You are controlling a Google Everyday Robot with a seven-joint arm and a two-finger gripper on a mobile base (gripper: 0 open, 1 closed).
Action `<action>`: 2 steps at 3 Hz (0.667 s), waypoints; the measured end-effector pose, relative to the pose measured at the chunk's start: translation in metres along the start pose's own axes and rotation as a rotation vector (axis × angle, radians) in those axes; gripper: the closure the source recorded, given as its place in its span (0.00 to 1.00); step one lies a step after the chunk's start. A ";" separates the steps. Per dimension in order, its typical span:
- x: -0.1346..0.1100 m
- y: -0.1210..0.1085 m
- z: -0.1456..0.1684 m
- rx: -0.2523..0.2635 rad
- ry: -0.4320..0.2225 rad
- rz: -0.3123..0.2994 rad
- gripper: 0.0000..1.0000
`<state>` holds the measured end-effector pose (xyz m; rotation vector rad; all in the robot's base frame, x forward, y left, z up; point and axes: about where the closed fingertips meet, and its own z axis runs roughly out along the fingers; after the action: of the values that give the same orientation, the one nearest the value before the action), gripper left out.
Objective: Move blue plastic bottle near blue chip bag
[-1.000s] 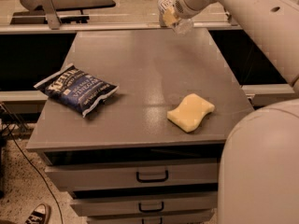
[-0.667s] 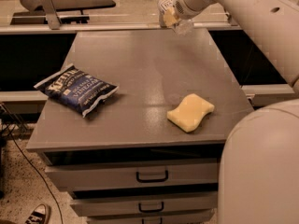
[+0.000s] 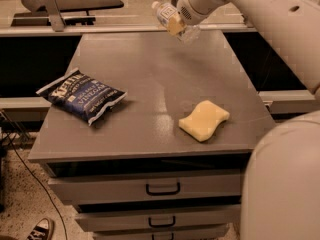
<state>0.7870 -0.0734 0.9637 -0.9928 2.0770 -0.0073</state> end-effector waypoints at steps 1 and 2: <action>0.003 0.038 -0.010 -0.088 0.000 -0.049 1.00; 0.005 0.090 -0.015 -0.212 -0.014 -0.078 1.00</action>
Offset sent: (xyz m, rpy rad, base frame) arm -0.1233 0.0994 -0.0399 0.0908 0.1879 0.3401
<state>0.7166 -0.0190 0.9410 -1.1971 2.0555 0.1822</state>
